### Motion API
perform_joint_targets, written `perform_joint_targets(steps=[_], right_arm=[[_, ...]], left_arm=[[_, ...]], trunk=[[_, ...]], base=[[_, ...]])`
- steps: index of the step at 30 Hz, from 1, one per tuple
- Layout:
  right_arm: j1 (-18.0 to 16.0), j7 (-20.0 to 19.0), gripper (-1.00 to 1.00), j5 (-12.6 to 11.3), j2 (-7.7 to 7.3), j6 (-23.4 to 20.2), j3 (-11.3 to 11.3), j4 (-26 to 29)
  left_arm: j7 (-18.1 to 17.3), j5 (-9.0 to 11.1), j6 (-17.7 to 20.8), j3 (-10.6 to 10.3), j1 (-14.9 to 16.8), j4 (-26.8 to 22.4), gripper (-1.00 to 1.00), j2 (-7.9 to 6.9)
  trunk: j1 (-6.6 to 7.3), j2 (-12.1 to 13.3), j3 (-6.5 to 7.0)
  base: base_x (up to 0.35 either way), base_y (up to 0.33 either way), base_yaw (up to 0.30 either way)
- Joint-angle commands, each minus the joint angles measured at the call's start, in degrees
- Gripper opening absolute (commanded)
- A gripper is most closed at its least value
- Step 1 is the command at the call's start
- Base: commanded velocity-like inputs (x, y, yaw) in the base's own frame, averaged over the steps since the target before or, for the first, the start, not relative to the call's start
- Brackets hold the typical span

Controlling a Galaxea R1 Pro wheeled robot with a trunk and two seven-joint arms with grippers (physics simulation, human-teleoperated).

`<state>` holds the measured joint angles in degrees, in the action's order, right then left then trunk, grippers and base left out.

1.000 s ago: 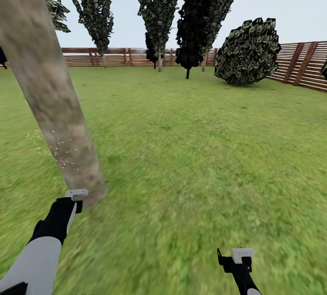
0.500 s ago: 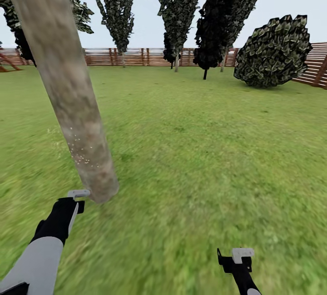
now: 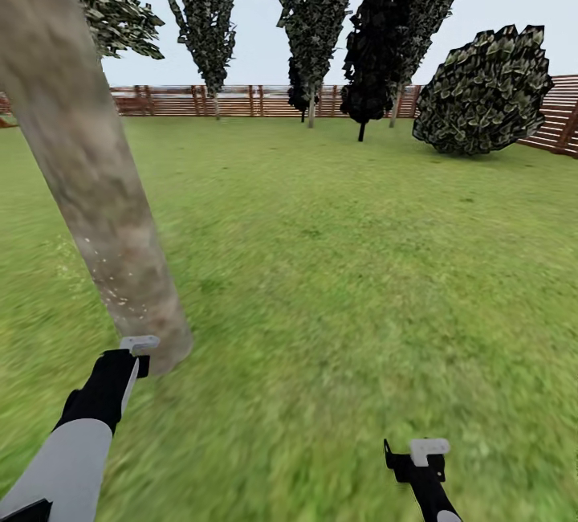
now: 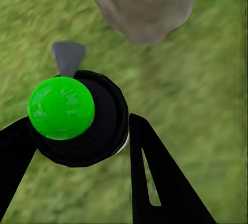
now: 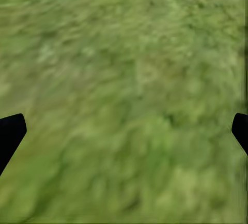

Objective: In the garden, pick up the pesticide atomizer on the floor and spray pesticide onto both trees until each tree trunk is fully covered.

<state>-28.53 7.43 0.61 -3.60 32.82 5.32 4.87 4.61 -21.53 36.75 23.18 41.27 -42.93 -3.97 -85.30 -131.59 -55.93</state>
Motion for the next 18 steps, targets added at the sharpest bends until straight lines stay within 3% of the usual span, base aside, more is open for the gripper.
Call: perform_joint_targets(steps=[1, 7, 18], right_arm=[[0.0, 0.5, 1.0, 0.1, -0.01, 0.1, 0.5, 0.0], [0.0, 0.5, 1.0, 0.1, 0.06, 0.1, 0.6, 0.0], [0.0, 0.5, 1.0, 0.1, 0.17, 0.0, 0.6, 0.0]], left_arm=[[0.1, 0.1, 0.3, 0.0, 0.0, -0.1, -1.0, 0.01], [0.1, 0.1, 0.3, 0.2, 0.0, -0.1, -1.0, 0.01], [0.2, 0.2, 0.3, 0.6, 0.0, -0.1, -1.0, 0.01]], trunk=[[-0.01, 0.0, -0.05], [-0.01, 0.0, -0.05], [-0.01, 0.0, -0.05]], base=[[0.154, -0.24, 0.0], [0.142, -0.248, 0.018], [0.131, -0.256, 0.263]])
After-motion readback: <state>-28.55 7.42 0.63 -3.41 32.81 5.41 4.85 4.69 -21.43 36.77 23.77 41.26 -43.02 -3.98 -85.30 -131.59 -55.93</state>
